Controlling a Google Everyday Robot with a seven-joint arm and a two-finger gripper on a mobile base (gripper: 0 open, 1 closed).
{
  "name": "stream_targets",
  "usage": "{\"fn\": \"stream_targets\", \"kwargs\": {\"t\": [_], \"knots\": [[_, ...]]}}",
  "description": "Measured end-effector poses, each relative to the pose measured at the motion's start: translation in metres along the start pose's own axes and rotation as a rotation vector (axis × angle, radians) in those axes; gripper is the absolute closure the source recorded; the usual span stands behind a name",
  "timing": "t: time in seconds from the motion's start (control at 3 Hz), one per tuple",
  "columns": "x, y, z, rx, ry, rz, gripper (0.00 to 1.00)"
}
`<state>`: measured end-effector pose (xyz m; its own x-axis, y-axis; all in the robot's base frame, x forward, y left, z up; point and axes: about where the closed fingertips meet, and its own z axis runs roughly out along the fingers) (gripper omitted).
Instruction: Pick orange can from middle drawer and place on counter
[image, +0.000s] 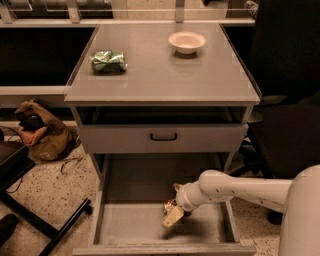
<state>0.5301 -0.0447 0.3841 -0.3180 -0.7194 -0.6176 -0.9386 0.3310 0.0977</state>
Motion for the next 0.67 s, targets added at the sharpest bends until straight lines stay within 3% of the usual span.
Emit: {"fn": "stream_targets", "kwargs": {"t": [0.33,0.67], "knots": [[0.007,-0.006,0.009,0.009,-0.002,0.015,0.00],[0.022,-0.018,0.009,0.035,0.005,0.059,0.16]]}}
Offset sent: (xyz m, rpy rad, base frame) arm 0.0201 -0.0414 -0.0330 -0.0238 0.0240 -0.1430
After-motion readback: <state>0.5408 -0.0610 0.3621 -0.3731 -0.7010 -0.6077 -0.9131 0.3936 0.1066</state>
